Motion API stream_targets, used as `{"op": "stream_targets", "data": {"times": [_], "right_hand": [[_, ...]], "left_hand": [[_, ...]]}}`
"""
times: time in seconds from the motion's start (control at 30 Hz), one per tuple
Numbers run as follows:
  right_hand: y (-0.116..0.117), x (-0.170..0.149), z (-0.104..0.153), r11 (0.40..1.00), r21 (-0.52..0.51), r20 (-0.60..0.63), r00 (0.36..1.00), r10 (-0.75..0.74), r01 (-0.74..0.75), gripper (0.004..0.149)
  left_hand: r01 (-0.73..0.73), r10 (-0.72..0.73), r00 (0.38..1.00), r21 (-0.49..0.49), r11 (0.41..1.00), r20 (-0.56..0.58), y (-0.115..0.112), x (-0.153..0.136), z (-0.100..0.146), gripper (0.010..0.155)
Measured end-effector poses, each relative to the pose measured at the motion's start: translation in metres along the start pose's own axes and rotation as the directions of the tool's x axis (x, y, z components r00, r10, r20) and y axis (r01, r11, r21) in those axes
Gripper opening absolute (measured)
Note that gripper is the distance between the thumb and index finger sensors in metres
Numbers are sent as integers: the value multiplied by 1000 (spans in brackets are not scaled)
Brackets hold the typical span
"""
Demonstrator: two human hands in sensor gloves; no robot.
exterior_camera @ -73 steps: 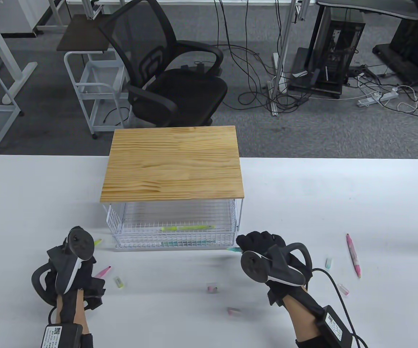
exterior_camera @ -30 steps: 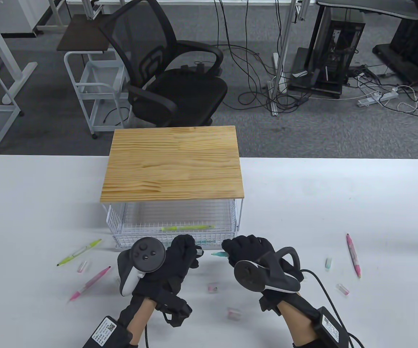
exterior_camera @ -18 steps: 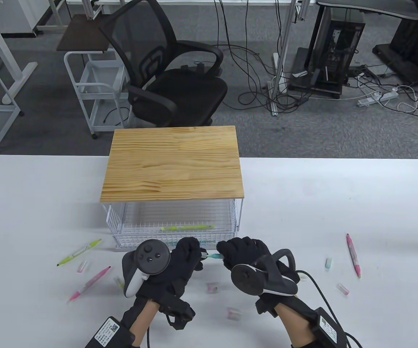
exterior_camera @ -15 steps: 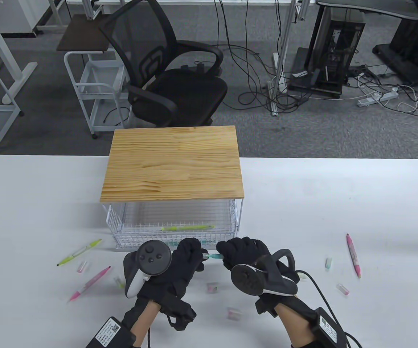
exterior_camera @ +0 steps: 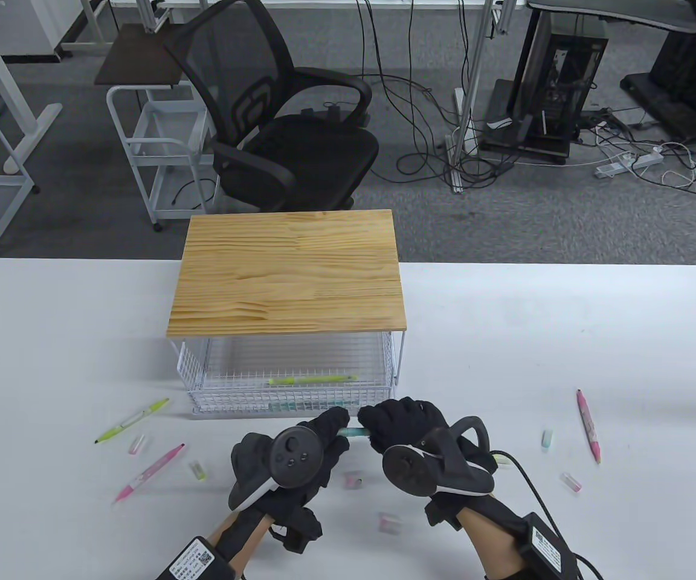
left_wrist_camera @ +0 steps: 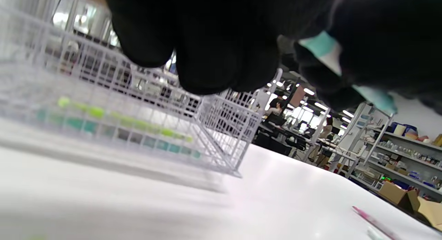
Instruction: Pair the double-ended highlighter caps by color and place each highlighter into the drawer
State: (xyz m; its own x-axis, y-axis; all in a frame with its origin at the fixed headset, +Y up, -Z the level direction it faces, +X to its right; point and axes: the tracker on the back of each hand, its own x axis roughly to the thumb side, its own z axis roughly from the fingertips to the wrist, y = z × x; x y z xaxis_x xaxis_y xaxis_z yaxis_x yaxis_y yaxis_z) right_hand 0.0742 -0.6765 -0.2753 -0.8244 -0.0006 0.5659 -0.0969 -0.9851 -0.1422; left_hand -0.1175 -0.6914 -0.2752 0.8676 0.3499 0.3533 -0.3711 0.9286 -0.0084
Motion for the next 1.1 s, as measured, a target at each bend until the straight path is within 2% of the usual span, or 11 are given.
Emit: {"op": "stream_targets", "data": {"times": [0.27, 0.4, 0.7, 1.1], "right_hand": [[1, 11, 2, 997, -70, 23, 999, 47, -45, 50], [5, 17, 2, 986, -129, 37, 993, 113, -107, 50], [6, 22, 6, 968, -218, 68, 987, 143, -125, 49], [8, 18, 3, 980, -174, 74, 992, 107, -93, 50]], "left_hand": [[19, -22, 997, 42, 999, 76, 5, -6, 0, 48], [31, -34, 997, 37, 999, 75, 6, -7, 0, 47], [41, -43, 996, 31, 999, 77, 8, -5, 2, 46], [92, -91, 994, -7, 996, 62, 10, -6, 1, 47]]}}
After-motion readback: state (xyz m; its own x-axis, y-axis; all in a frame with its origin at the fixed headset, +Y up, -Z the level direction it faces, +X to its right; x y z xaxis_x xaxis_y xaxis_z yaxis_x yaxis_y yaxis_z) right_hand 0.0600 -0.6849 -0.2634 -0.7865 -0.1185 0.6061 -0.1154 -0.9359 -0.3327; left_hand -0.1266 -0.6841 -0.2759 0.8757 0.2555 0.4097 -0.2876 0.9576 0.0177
